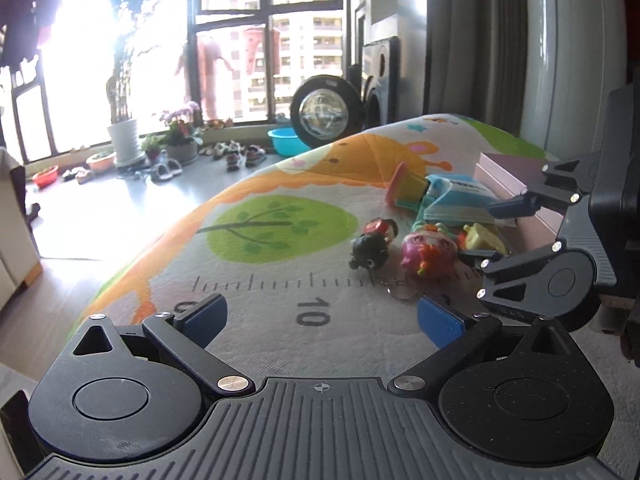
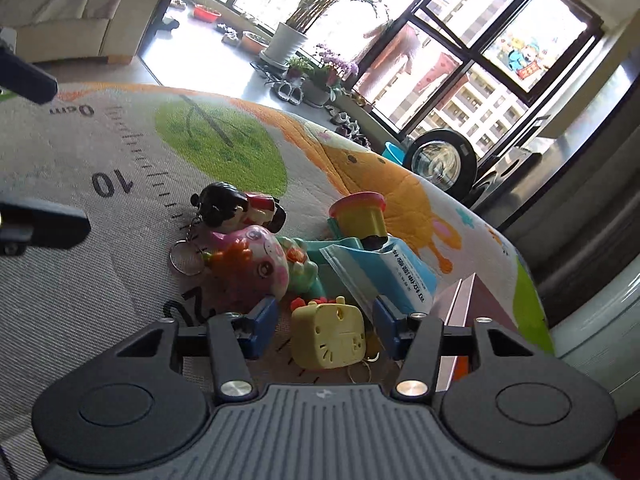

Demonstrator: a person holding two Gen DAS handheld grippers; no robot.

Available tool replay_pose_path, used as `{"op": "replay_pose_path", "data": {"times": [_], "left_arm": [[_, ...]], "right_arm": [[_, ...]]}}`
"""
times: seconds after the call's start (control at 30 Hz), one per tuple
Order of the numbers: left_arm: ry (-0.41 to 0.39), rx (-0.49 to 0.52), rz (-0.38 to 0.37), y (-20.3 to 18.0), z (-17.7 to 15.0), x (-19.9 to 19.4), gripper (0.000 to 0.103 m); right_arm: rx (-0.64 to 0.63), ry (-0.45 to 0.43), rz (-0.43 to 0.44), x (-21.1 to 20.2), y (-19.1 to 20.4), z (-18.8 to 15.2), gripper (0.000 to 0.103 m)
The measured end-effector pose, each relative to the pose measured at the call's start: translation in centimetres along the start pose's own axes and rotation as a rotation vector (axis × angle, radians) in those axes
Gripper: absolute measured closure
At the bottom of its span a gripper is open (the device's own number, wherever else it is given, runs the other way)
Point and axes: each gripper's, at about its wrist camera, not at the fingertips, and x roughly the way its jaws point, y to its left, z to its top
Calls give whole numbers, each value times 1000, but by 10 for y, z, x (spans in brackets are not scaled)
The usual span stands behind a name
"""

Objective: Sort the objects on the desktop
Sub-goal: 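Grasp the yellow square toy and drop it into the pink box with the right tool, then grasp the yellow Hello Kitty toy with the right tool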

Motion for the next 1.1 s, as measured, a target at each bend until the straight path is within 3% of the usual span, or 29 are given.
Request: {"op": "replay_pose_path", "data": {"times": [0.03, 0.07, 0.17, 0.4, 0.47, 0.53, 0.6, 0.77, 0.93, 1.0, 1.1], "left_arm": [[1, -8, -2, 2, 0, 0, 0], [2, -10, -5, 2, 1, 0, 0], [4, 1, -16, -2, 0, 0, 0], [24, 52, -60, -26, 1, 8, 0], [29, 74, -80, -36, 3, 11, 0], [38, 91, -97, -45, 5, 15, 0], [45, 112, -106, -55, 8, 22, 0], [71, 117, -94, -74, 23, 58, 0], [99, 147, -46, -91, 33, 89, 2], [93, 166, -33, -96, 35, 93, 7], [106, 178, -31, -99, 35, 96, 28]], "right_arm": [[8, 10, 17, -1, -1, -1, 76], [25, 13, 26, -4, -4, -2, 80], [129, -17, 81, -27, -19, -7, 85], [644, -37, 444, -89, -99, -59, 85], [730, -19, 442, -92, -112, -84, 85], [776, 12, 329, -94, -119, -111, 83], [803, 37, 260, -96, -123, -133, 75], [862, 24, 194, -103, -121, -171, 28], [886, 63, 249, -98, -105, -190, 14], [890, 79, 265, -94, -100, -193, 9], [893, 72, 281, -95, -97, -192, 0]]}}
